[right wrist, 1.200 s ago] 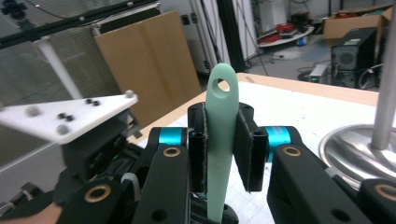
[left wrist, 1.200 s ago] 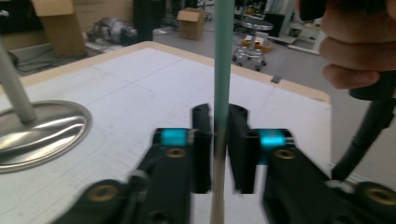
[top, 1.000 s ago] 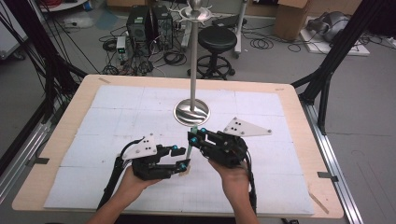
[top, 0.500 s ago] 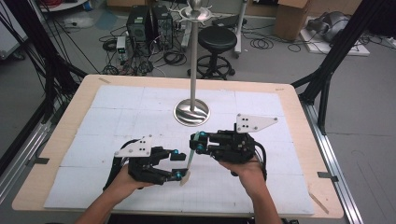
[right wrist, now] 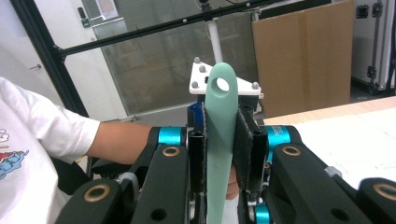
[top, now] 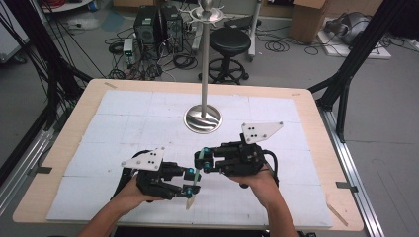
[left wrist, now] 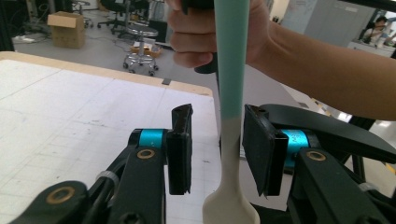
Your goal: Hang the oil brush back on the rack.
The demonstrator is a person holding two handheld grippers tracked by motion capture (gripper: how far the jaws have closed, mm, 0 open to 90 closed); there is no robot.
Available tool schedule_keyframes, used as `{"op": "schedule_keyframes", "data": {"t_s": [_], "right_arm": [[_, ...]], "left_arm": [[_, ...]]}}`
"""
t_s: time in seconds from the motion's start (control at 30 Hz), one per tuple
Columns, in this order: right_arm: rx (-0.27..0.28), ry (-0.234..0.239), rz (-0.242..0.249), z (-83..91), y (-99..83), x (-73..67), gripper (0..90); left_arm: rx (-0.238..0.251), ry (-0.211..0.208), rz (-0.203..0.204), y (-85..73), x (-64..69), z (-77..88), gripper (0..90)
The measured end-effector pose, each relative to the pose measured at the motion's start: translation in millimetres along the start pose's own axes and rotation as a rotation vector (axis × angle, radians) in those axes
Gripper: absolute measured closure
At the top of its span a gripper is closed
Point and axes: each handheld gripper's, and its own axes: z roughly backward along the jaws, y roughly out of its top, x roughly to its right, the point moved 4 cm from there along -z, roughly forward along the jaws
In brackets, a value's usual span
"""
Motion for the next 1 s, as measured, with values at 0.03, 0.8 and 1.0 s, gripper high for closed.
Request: {"op": "schedule_keyframes", "data": {"t_s": [0.03, 0.8, 1.0], "right_arm": [[0.0, 0.006, 0.0, -0.1, -0.3, -0.2, 76.6], [0.057, -0.434, -0.024, 6.1, -3.3, 3.7, 36.6], [0.049, -0.633, -0.012, 1.4, -4.7, -1.0, 40.1]], "left_arm": [[-0.001, -0.006, -0.001, -0.4, 0.2, -0.4, 64.4], [-0.028, 0.364, 0.047, 1.3, -17.4, 1.3, 82.2], [-0.042, 0.506, 0.059, 0.7, -22.8, -0.2, 82.1]]}}
